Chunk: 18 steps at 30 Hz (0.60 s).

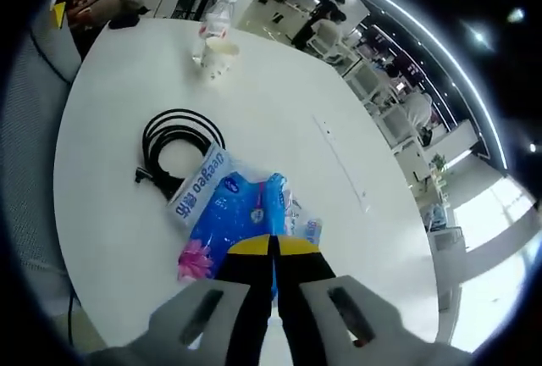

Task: Arrange the tabletop items into an orderly group along one side of the table until the central work area is clear of visible clutter.

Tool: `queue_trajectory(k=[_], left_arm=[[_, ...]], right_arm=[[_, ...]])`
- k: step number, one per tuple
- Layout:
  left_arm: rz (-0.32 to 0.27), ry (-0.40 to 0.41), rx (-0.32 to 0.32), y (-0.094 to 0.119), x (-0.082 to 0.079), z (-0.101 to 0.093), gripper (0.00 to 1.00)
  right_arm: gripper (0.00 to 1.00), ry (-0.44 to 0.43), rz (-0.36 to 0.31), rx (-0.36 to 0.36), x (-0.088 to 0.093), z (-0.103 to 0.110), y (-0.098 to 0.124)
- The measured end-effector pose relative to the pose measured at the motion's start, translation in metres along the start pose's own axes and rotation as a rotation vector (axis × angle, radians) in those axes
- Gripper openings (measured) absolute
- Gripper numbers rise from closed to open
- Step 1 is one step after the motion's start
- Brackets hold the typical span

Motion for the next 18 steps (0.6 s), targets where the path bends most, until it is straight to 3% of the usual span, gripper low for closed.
queue_trajectory(k=[10, 18], left_arm=[[-0.003, 0.004, 0.002, 0.002, -0.001, 0.0, 0.98], [0.004, -0.002, 0.007, 0.002, 0.0, -0.001, 0.97]], right_arm=[[0.0, -0.083, 0.087, 0.029, 0.056, 0.026, 0.029], [0.0, -0.161, 0.134, 0.057, 0.089, 0.046, 0.049]])
Point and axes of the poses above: the point that each gripper's makers call its tool centre point, and the gripper's own axes: y roughly backward along the fingers, z roughly to its left, x roughly out of its underside, the point moved 6 cm from there along y, roughly backward along the fingers, and after that the axes turned 3 degrees about -x, right-handed, at the moved point
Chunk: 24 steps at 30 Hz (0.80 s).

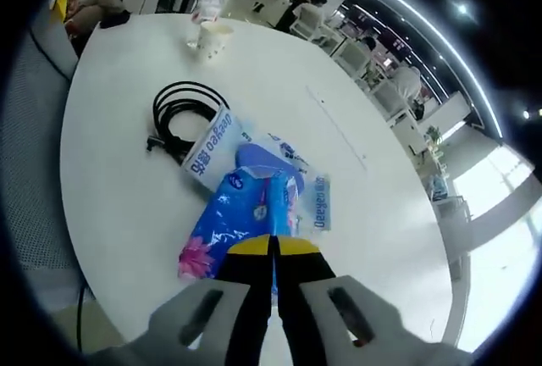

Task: Arrange the tabletop items into an orderly group along one side of the table until the central work area is clear of visible clutter.

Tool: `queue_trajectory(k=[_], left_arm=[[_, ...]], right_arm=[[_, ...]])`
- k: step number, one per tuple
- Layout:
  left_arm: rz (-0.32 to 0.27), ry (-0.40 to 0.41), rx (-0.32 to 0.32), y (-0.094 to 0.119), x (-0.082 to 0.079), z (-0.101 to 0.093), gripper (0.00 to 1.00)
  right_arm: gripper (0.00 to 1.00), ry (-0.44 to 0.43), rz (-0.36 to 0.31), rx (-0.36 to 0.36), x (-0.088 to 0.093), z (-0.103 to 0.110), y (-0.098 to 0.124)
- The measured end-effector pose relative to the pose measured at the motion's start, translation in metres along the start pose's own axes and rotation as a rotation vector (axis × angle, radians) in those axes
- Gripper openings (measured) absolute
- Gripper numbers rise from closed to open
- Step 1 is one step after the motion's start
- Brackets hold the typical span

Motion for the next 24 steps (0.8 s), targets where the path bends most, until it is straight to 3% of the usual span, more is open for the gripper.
queue_trajectory(k=[9, 24], left_arm=[[0.012, -0.002, 0.007, -0.001, 0.001, -0.001, 0.97], [0.019, -0.006, 0.014, -0.001, 0.002, -0.001, 0.97]], right_arm=[[0.0, -0.1, 0.075, -0.006, 0.045, 0.024, 0.008], [0.0, -0.17, 0.139, -0.025, 0.071, 0.046, 0.007]])
Point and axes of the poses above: the point that each gripper's makers call its tool centre point, and the gripper's own axes: y roughly backward along the fingers, z roughly to its left, x roughly out of its underside, the point moved 6 cm from there along y, roughly backward along the fingers, and after that the axes turned 3 degrees about -x, right-handed, at the moved point
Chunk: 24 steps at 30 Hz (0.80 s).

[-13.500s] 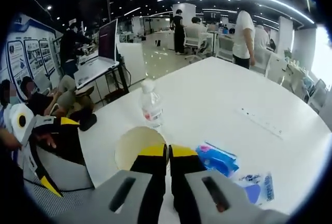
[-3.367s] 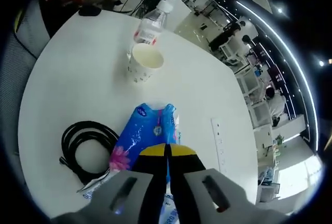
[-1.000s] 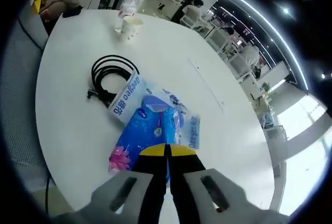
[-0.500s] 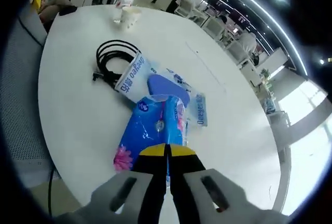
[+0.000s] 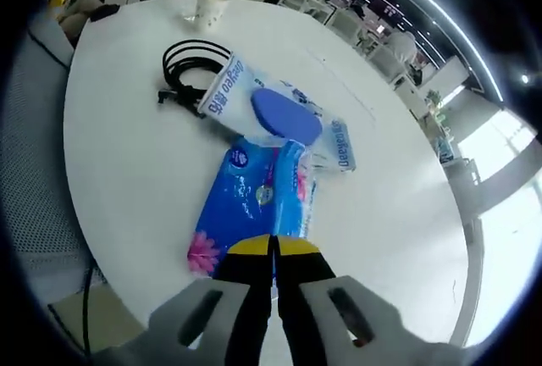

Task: Arrange the tabletop items into an orderly group along one side of the table until the central work area is clear of visible clutter.

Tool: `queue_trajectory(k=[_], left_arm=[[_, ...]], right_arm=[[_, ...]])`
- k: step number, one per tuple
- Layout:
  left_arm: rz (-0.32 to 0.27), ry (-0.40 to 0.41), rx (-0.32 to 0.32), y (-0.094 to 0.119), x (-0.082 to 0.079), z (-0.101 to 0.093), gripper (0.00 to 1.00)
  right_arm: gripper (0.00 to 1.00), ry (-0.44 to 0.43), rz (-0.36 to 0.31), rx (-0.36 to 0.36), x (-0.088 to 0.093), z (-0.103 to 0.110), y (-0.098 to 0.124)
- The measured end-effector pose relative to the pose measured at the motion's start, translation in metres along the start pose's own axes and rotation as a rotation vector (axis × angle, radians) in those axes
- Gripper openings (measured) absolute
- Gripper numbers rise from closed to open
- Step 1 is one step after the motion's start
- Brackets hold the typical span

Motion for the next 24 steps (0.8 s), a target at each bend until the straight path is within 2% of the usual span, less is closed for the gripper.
queue_trajectory(k=[9, 14, 22, 24], left_arm=[[0.006, -0.002, 0.005, 0.0, 0.001, 0.0, 0.96], [0.004, 0.001, 0.004, 0.0, 0.001, 0.0, 0.96], [0.0, 0.001, 0.004, 0.0, 0.0, 0.0, 0.96], [-0.003, 0.003, 0.004, 0.0, 0.0, 0.0, 0.96]], right_arm=[[0.01, -0.041, 0.012, 0.007, 0.006, 0.004, 0.0], [0.18, -0.081, -0.018, 0.01, 0.001, 0.005, 0.001], [0.29, -0.1, -0.077, -0.017, -0.014, 0.01, 0.008], [0.31, -0.113, -0.109, -0.03, -0.02, 0.012, 0.009]])
Point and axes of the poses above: the point that each gripper's makers call its tool centre point, and the gripper's own axes: y roughly backward along the fingers, z roughly to its left, x roughly out of its underside, the point moved 6 cm from there along y, roughly backward along the fingers, and after that the axes turned 3 degrees about -x, right-handed, at the moved point
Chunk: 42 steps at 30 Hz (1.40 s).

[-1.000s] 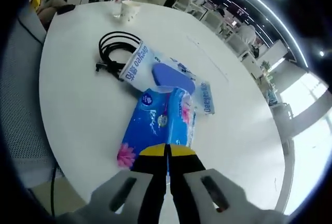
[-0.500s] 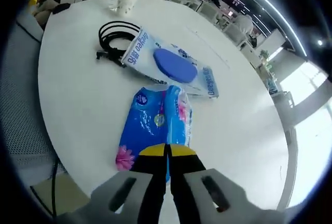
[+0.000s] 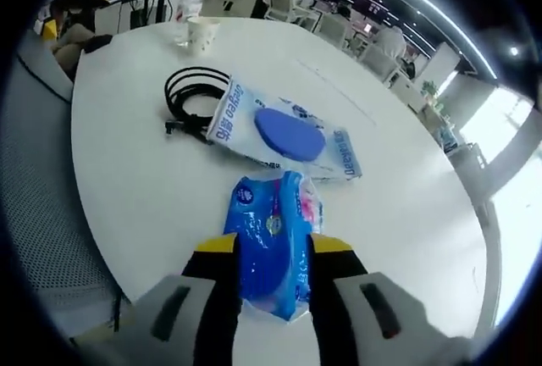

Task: Arrange the tabletop items into an orderly group along one side of the table until the central work area is clear of visible clutter.

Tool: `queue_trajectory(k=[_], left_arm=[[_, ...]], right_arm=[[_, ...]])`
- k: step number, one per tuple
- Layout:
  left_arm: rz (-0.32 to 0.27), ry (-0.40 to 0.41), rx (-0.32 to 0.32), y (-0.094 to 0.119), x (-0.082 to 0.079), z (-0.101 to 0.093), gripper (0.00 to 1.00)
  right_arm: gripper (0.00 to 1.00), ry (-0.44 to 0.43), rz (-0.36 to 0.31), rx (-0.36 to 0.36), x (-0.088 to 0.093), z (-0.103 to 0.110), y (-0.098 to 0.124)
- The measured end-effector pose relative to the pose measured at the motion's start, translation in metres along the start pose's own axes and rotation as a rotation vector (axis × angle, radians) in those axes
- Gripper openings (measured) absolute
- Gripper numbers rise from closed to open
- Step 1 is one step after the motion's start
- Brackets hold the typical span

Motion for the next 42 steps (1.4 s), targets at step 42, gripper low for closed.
queue_trajectory(k=[42], left_arm=[[-0.001, 0.007, -0.002, 0.0, 0.0, -0.001, 0.97]], right_arm=[[0.45, 0.054, -0.25, -0.254, -0.1, 0.065, -0.046]])
Point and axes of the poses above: the point that each gripper's makers call its tool centre point, and the gripper's own axes: y roughly backward along the fingers, z roughly to its left, x roughly out of its underside, the point moved 6 cm from there along y, roughly backward along the fingers, and after that the axes turned 3 degrees about -x, right-handed, at the moved point
